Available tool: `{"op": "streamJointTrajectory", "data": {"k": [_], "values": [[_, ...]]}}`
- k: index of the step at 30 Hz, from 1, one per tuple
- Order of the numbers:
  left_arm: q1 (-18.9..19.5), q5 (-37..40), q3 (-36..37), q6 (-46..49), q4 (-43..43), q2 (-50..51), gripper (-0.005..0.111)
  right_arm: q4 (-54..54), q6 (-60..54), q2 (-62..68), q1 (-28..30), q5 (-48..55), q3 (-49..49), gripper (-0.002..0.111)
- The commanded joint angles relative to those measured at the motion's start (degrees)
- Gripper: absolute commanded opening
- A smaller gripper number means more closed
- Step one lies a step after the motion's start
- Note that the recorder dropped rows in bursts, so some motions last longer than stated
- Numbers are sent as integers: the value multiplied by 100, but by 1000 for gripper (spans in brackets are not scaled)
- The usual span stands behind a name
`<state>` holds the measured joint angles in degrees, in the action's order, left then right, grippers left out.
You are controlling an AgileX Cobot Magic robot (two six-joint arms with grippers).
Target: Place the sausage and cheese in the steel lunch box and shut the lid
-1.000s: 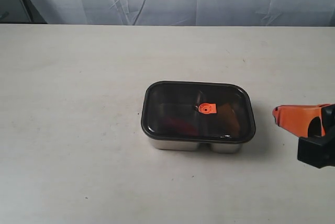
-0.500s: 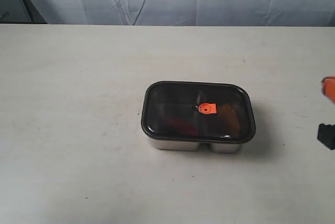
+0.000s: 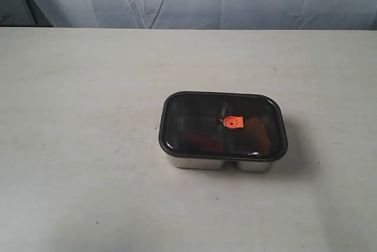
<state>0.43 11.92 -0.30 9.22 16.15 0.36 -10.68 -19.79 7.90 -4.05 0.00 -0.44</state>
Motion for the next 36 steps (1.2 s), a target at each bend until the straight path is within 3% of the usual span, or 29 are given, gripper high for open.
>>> {"op": "streamJointTrajectory", "data": {"k": [1,5,12,36], "values": [[6,-25,30,-5,-37,-36,0,1068,1201,-550,173,494,44,-1],[6,-25,30,-5,-37,-36,0,1647,1417,-790,234,1183,44,-1],[6,-25,30,-5,-37,-36,0,1683,1431,-790,234,1665,44,-1],[6,-25,30,-5,-37,-36,0,1575,1825,-790,234,1611,44,-1]]}}
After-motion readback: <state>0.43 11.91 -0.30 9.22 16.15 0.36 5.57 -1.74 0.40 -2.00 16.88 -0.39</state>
